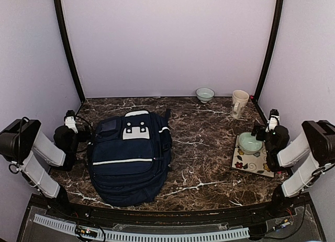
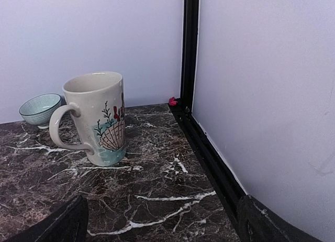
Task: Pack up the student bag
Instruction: Reset both arms
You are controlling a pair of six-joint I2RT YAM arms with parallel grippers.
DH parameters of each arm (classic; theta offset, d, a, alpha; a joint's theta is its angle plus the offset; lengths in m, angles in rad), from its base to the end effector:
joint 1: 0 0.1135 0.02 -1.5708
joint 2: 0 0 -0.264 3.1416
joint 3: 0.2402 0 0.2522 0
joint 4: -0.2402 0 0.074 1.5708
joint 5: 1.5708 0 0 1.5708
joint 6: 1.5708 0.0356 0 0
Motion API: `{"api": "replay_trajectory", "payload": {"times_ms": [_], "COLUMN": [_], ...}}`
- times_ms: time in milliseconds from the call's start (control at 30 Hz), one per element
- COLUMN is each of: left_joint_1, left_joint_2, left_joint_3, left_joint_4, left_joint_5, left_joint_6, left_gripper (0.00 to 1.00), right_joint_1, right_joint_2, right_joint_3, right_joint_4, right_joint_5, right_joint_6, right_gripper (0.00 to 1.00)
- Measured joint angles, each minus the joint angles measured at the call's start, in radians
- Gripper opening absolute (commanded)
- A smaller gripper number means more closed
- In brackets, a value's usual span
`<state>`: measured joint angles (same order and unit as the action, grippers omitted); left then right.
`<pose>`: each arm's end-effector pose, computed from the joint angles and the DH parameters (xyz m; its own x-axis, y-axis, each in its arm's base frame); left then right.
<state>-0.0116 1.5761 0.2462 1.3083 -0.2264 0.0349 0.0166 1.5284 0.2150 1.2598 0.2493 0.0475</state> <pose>0.2468 0.0051 0.1516 -0.0290 0.0343 -0.9990 -0.2122 0.9764 0.0397 0.2376 -0.0048 0.1498 -0.0426 0.0453 -0.9981 0.2325 0.9720 0.0342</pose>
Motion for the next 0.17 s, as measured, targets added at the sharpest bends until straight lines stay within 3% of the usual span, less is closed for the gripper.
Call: {"api": "replay_trajectory", "payload": {"times_ms": [167], "left_joint_1": [0.000], "left_joint_2": [0.000], "left_joint_3": [0.000], "left_joint_4": [0.000], "left_joint_5": [0.000], "left_joint_6": [0.000], "left_gripper": [0.98], "right_joint_1": [-0.024], "right_joint_2": [0.000], "right_joint_3": [0.000], "right_joint_4": [-0.001], "right_joint_5": [-0.037], "right_joint_6": [0.013], "right_gripper": [1.00]}}
